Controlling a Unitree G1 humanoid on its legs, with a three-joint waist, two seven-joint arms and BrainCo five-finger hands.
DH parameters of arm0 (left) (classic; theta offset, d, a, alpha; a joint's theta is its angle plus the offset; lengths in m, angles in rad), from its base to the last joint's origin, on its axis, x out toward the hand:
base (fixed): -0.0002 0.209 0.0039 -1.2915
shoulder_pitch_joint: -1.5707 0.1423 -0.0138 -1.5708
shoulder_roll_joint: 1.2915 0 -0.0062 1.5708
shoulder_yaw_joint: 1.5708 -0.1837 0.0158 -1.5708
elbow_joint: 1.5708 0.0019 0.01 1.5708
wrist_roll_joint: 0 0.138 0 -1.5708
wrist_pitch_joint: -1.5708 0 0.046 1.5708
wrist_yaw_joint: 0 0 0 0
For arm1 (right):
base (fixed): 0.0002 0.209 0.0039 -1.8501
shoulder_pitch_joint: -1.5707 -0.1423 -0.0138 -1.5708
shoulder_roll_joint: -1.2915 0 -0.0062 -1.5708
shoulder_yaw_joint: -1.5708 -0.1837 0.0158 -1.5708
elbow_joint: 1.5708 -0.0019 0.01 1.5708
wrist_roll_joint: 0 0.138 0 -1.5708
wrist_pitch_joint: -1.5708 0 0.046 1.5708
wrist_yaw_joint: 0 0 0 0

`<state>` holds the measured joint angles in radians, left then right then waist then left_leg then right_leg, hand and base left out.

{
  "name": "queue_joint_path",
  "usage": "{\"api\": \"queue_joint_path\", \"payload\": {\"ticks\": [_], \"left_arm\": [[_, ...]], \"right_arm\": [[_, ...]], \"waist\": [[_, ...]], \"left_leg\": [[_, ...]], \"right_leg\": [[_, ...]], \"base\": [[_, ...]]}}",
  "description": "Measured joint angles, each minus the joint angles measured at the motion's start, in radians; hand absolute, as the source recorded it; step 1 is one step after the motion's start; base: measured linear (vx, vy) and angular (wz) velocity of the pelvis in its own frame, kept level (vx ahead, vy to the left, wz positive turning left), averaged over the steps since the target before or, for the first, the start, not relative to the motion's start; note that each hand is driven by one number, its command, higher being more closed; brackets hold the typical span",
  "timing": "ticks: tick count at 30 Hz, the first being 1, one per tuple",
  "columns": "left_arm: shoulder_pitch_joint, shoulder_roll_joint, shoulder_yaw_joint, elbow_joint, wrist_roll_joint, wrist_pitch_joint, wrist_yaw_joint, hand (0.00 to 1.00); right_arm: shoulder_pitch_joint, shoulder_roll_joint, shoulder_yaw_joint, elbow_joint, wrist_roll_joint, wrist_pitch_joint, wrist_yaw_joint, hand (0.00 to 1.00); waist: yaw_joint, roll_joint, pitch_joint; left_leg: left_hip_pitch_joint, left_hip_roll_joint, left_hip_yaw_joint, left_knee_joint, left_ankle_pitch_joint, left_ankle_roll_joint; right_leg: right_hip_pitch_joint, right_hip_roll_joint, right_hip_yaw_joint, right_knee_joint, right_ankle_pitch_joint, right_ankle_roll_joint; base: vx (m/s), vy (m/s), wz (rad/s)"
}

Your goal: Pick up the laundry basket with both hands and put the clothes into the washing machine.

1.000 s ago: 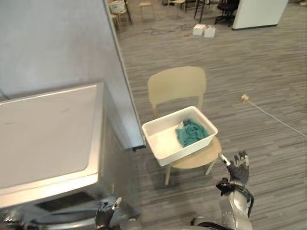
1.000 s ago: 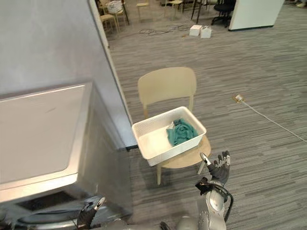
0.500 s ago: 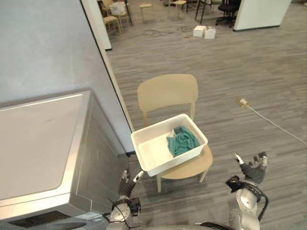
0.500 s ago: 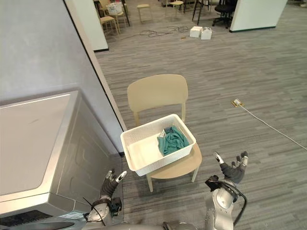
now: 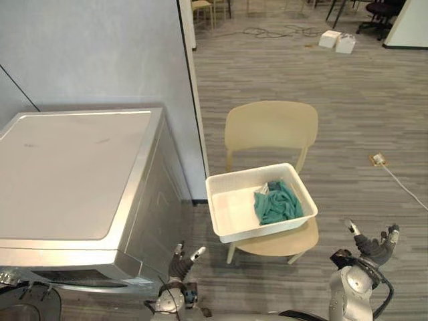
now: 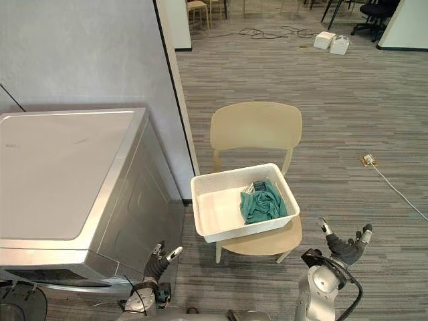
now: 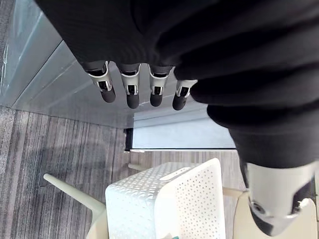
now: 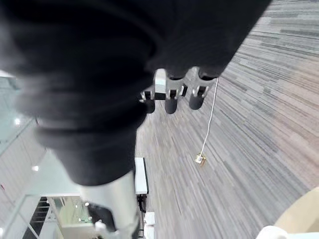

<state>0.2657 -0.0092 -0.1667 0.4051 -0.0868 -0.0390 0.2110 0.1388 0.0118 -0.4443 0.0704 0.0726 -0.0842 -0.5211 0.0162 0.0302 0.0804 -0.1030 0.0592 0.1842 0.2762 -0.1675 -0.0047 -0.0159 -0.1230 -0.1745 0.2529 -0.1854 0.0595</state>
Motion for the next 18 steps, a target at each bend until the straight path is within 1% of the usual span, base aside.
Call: {"api": "queue_joint_path", "payload": {"ticks": [1, 2, 3, 4, 5, 6, 7, 8, 9, 11, 12, 13, 14, 15, 16, 17, 18], "left_arm": [[-0.002, 0.003, -0.001, -0.002, -0.001, 0.0, -0.006, 0.0], [-0.012, 0.013, -0.01, -0.007, -0.003, -0.002, -0.017, 0.0], [-0.018, 0.028, -0.029, -0.018, -0.008, -0.005, -0.02, 0.0], [-0.02, 0.034, -0.03, -0.026, -0.01, -0.007, -0.027, 0.0], [-0.022, 0.042, -0.035, -0.044, -0.018, -0.01, -0.038, 0.0], [-0.022, 0.046, -0.037, -0.052, -0.022, -0.015, -0.038, 0.0], [-0.021, 0.046, -0.041, -0.058, -0.029, -0.017, -0.039, 0.0], [-0.021, 0.047, -0.046, -0.059, -0.034, -0.018, -0.041, 0.0], [-0.016, 0.055, -0.068, -0.066, -0.055, -0.024, -0.054, 0.0], [0.005, 0.054, -0.08, -0.11, -0.067, -0.028, -0.059, 0.0], [0.016, 0.054, -0.092, -0.15, -0.079, -0.035, -0.059, 0.0], [0.02, 0.054, -0.099, -0.167, -0.081, -0.037, -0.059, 0.0], [0.021, 0.055, -0.103, -0.189, -0.084, -0.039, -0.06, 0.0], [0.02, 0.052, -0.105, -0.205, -0.096, -0.04, -0.062, 0.0], [0.02, 0.051, -0.104, -0.211, -0.097, -0.042, -0.063, 0.0], [0.019, 0.048, -0.103, -0.218, -0.097, -0.048, -0.066, 0.0], [0.018, 0.046, -0.099, -0.221, -0.097, -0.048, -0.068, 0.0]], "right_arm": [[-0.017, -0.026, -0.01, 0.013, -0.009, 0.012, 0.001, 0.0], [-0.075, -0.101, -0.031, 0.06, -0.026, 0.029, 0.002, 0.0], [-0.146, -0.194, -0.04, 0.123, -0.043, 0.038, 0.004, 0.0], [-0.188, -0.241, -0.041, 0.155, -0.047, 0.044, 0.005, 0.0], [-0.287, -0.333, -0.031, 0.231, -0.063, 0.055, 0.012, 0.0], [-0.366, -0.403, -0.022, 0.291, -0.076, 0.058, 0.021, 0.0], [-0.468, -0.486, 0.001, 0.36, -0.082, 0.061, 0.028, 0.0], [-0.515, -0.522, 0.02, 0.386, -0.083, 0.064, 0.034, 0.0], [-0.618, -0.594, 0.075, 0.422, -0.084, 0.066, 0.049, 0.0], [-0.703, -0.646, 0.125, 0.429, -0.09, 0.066, 0.069, 0.0], [-0.769, -0.678, 0.154, 0.439, -0.098, 0.066, 0.079, 0.0], [-0.802, -0.689, 0.167, 0.446, -0.106, 0.066, 0.086, 0.0], [-0.854, -0.707, 0.198, 0.463, -0.113, 0.066, 0.093, 0.0], [-0.88, -0.732, 0.235, 0.467, -0.113, 0.066, 0.1, 0.0], [-0.887, -0.745, 0.256, 0.467, -0.113, 0.066, 0.108, 0.0], [-0.901, -0.775, 0.299, 0.469, -0.114, 0.065, 0.118, 0.0], [-0.914, -0.793, 0.337, 0.483, -0.114, 0.066, 0.129, 0.0]], "waist": [[0.001, -0.001, 0.006], [-0.001, 0.004, 0.021], [-0.001, 0.01, 0.046], [-0.002, 0.013, 0.063], [-0.001, 0.018, 0.099], [-0.001, 0.025, 0.123], [0.003, 0.038, 0.158], [0.006, 0.045, 0.179], [0.025, 0.056, 0.22], [0.041, 0.064, 0.241], [0.059, 0.065, 0.266], [0.059, 0.066, 0.28], [0.058, 0.064, 0.308], [0.058, 0.059, 0.319], [0.056, 0.056, 0.324], [0.053, 0.062, 0.334], [0.053, 0.059, 0.34]], "left_leg": [[-0.009, -0.003, -0.01, -0.001, 0.006, 0.001], [-0.027, -0.01, -0.03, 0.001, 0.021, 0.001], [-0.051, -0.014, -0.049, 0.002, 0.033, 0.003], [-0.062, -0.016, -0.057, 0.003, 0.041, 0.005], [-0.09, -0.022, -0.075, 0.003, 0.061, 0.003], [-0.11, -0.025, -0.085, 0.003, 0.075, 0.003], [-0.135, -0.025, -0.098, 0.007, 0.086, 0.006], [-0.146, -0.026, -0.103, 0.011, 0.094, 0.005], [-0.178, -0.024, -0.105, 0.024, 0.103, 0.001], [-0.239, -0.021, -0.105, 0.056, 0.105, -0.001], [-0.287, -0.016, -0.101, 0.085, 0.105, -0.001], [-0.308, -0.014, -0.101, 0.097, 0.104, -0.001], [-0.344, -0.008, -0.096, 0.117, 0.101, -0.002], [-0.387, -0.005, -0.088, 0.13, 0.095, 0.003], [-0.408, 0.003, -0.067, 0.136, 0.095, 0.003], [-0.45, 0.026, -0.025, 0.152, 0.1, 0.006], [-0.492, 0.034, -0.008, 0.164, 0.114, 0.01]], "right_leg": [[-0.004, -0.001, -0.01, 0.0, 0.0, 0.0], [-0.013, -0.003, -0.03, 0.005, 0.001, -0.002], [-0.026, -0.003, -0.05, 0.011, 0.004, -0.004], [-0.036, -0.005, -0.059, 0.017, 0.004, -0.004], [-0.064, -0.012, -0.072, 0.04, 0.004, -0.005], [-0.09, -0.017, -0.081, 0.058, 0.004, -0.005], [-0.118, -0.021, -0.093, 0.08, 0.005, -0.006], [-0.129, -0.022, -0.099, 0.092, 0.004, -0.006], [-0.172, -0.034, -0.102, 0.134, 0.0, -0.012], [-0.238, -0.042, -0.105, 0.186, -0.011, -0.024], [-0.291, -0.05, -0.108, 0.229, -0.018, -0.031], [-0.308, -0.053, -0.113, 0.245, -0.021, -0.034], [-0.339, -0.058, -0.121, 0.271, -0.028, -0.037], [-0.384, -0.072, -0.129, 0.297, -0.039, -0.036], [-0.407, -0.079, -0.131, 0.312, -0.043, -0.035], [-0.445, -0.092, -0.147, 0.338, -0.047, -0.035], [-0.486, -0.1, -0.151, 0.357, -0.049, -0.036]], "base": [[0.0, -0.036, 0.48], [-0.04, -0.034, 0.54], [-0.06, -0.029, 0.55], [-0.11, -0.016, 0.49], [-0.11, -0.002, 0.43], [-0.16, -0.004, 0.48], [-0.14, -0.007, 0.38], [-0.18, -0.006, 0.3], [-0.16, -0.009, 0.14], [-0.2, -0.024, 0.1], [-0.2, -0.029, 0.13], [-0.21, -0.022, 0.15], [-0.23, -0.009, 0.24], [-0.26, -0.022, 0.26], [-0.21, -0.048, 0.38], [-0.17, -0.06, 0.37], [-0.11, -0.039, 0.28]]}}
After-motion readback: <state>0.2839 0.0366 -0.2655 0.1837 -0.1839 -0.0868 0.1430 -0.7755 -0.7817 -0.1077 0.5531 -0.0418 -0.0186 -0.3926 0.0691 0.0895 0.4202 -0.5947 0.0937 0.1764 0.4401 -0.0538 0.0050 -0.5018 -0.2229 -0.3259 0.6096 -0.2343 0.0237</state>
